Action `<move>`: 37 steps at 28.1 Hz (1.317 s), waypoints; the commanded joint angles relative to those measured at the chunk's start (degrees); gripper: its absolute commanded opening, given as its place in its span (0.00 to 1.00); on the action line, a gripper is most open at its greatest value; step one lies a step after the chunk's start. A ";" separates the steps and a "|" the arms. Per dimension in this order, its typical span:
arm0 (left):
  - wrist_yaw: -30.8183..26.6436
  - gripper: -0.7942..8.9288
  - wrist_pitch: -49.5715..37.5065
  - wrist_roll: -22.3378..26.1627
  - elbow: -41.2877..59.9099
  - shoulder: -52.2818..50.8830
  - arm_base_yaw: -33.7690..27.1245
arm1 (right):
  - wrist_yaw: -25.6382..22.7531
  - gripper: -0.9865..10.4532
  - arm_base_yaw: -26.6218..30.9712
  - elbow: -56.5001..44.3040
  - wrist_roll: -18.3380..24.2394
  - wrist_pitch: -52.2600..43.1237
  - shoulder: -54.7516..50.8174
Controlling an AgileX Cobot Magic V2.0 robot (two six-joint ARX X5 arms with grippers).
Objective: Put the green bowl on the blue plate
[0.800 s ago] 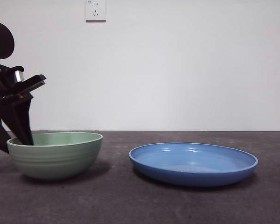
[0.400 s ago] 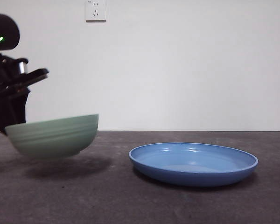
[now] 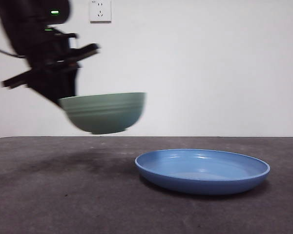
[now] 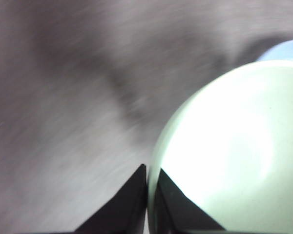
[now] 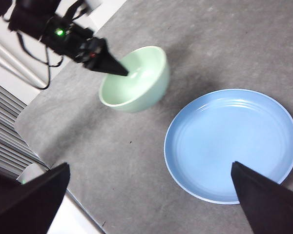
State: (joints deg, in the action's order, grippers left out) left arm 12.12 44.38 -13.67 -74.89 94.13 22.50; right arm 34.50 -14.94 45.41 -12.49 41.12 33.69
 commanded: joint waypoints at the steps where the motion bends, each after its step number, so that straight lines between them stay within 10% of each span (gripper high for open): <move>1: -0.74 0.09 1.05 -0.72 -6.54 5.09 3.98 | 0.07 0.61 -0.20 0.94 -0.59 -0.37 0.26; 27: -4.42 0.09 1.44 0.66 -25.05 26.67 18.40 | 0.07 0.61 -0.20 0.94 -0.66 -0.42 0.26; 33: -4.37 0.45 1.70 1.05 -25.05 26.67 18.51 | 0.04 0.61 -0.20 0.94 -0.63 -0.59 0.26; 37: -4.39 0.85 6.16 4.85 -28.35 26.51 17.20 | 0.07 0.61 -0.22 0.94 -0.63 -0.61 0.26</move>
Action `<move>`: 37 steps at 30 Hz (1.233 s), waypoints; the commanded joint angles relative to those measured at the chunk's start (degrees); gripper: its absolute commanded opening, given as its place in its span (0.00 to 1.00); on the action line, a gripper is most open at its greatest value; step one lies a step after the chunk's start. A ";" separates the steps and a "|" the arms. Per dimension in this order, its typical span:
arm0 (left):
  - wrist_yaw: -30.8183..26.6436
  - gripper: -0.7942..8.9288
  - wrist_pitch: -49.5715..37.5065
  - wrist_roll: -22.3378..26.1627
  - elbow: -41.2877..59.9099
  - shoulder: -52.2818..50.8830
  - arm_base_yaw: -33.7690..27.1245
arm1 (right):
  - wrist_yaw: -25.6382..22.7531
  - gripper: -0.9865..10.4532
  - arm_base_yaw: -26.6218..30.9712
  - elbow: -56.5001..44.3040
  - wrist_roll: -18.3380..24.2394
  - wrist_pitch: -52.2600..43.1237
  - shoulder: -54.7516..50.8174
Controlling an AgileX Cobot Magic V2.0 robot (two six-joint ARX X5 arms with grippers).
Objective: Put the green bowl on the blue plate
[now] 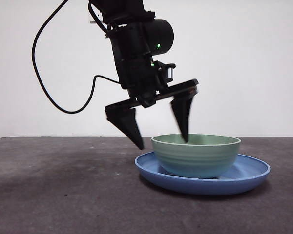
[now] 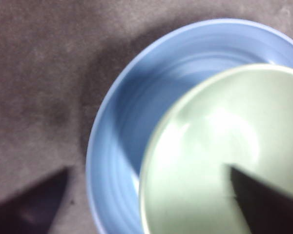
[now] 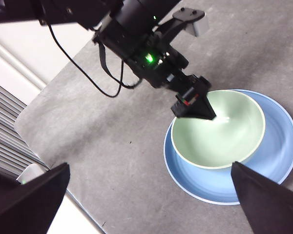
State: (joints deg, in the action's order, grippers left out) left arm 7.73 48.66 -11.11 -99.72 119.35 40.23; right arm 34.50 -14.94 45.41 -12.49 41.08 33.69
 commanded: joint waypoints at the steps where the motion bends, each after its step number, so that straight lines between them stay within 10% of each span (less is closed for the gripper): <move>1: 0.00 0.89 5.38 3.26 -5.73 1.29 -1.38 | 0.07 0.61 -0.20 0.94 -0.63 -0.55 0.26; 14: 0.92 0.89 28.48 10.43 -13.99 -16.04 -9.11 | 0.00 0.61 -0.20 0.94 -0.52 -0.66 0.26; 37: 8.22 0.88 4.15 16.46 43.50 -77.09 -10.97 | -3.43 0.61 -0.20 0.94 -0.50 -0.70 0.31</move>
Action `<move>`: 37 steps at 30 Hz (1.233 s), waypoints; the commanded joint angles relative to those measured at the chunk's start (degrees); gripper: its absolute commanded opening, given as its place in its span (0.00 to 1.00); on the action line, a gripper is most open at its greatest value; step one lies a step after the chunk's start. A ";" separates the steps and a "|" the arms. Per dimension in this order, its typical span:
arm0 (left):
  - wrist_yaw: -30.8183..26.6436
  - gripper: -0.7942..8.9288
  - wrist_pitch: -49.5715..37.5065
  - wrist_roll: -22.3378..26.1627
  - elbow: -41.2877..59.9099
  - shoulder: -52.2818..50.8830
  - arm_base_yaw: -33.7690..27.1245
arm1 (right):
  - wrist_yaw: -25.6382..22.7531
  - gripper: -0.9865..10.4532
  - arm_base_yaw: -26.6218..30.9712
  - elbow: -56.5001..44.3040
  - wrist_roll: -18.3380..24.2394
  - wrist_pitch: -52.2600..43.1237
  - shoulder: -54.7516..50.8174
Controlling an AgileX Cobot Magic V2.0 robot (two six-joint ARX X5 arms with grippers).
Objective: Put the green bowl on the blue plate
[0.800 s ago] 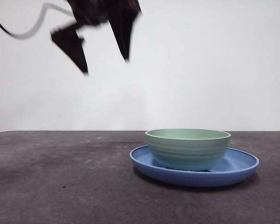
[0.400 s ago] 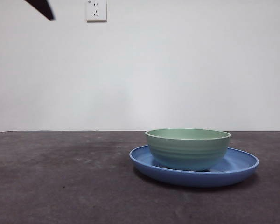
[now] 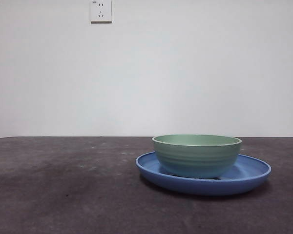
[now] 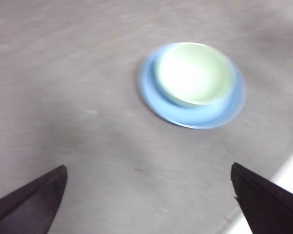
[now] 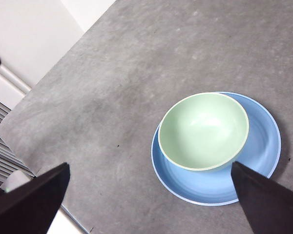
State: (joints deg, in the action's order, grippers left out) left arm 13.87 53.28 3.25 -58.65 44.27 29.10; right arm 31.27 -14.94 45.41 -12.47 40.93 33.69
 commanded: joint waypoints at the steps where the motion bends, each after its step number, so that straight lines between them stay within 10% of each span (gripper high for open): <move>1: 3.08 0.88 -0.04 3.04 3.54 -3.13 0.17 | -0.22 0.61 -0.20 0.94 -0.50 -0.42 0.31; 21: 8.26 0.88 0.98 5.01 4.83 -6.19 0.22 | -7.98 0.56 2.75 1.01 -0.11 2.29 22.93; 37: 8.26 0.88 0.96 5.03 4.83 -6.43 0.22 | 1.38 0.40 9.94 1.07 2.01 -15.04 49.11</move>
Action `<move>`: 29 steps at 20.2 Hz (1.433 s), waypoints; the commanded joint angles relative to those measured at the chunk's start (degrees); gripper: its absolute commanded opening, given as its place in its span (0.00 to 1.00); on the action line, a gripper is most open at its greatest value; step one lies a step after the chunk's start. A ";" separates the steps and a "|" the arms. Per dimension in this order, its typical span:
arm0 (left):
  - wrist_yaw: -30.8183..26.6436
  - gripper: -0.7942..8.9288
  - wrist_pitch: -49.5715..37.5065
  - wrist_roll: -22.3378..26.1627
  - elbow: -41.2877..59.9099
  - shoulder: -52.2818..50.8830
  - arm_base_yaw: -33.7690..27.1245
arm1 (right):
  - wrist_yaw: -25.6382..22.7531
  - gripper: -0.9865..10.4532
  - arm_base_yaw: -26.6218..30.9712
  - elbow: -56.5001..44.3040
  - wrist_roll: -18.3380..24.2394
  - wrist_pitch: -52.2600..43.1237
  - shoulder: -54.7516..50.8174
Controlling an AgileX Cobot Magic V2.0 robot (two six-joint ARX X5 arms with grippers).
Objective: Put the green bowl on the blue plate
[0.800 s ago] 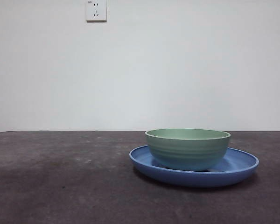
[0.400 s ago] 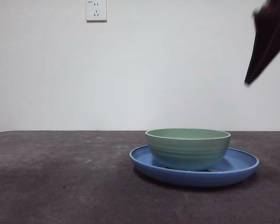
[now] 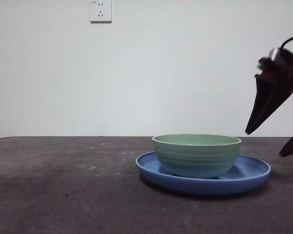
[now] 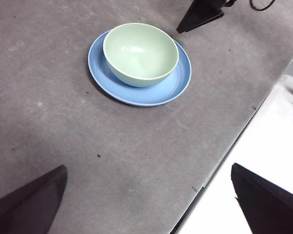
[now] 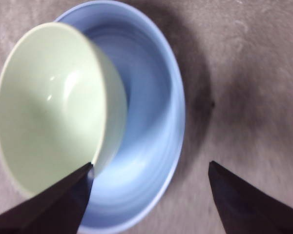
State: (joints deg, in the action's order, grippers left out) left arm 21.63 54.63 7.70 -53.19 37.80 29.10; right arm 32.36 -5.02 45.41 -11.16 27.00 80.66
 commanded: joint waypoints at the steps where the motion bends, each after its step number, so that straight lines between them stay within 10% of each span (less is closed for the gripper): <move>1: 0.50 0.88 -0.39 0.57 -0.63 -0.04 0.22 | 0.31 0.40 0.02 1.07 0.70 -1.88 3.48; 20: 0.50 0.88 -0.35 0.20 -0.63 -0.09 0.22 | 3.02 0.09 0.00 1.07 -0.39 -7.54 13.77; 29: 0.50 0.88 -0.37 0.22 -0.63 -0.07 0.22 | 3.82 0.09 -0.70 8.37 -2.82 0.28 13.62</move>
State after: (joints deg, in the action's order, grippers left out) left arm 21.65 54.63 7.66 -53.19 37.47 29.10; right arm 35.48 -5.37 52.95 -13.39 27.88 93.45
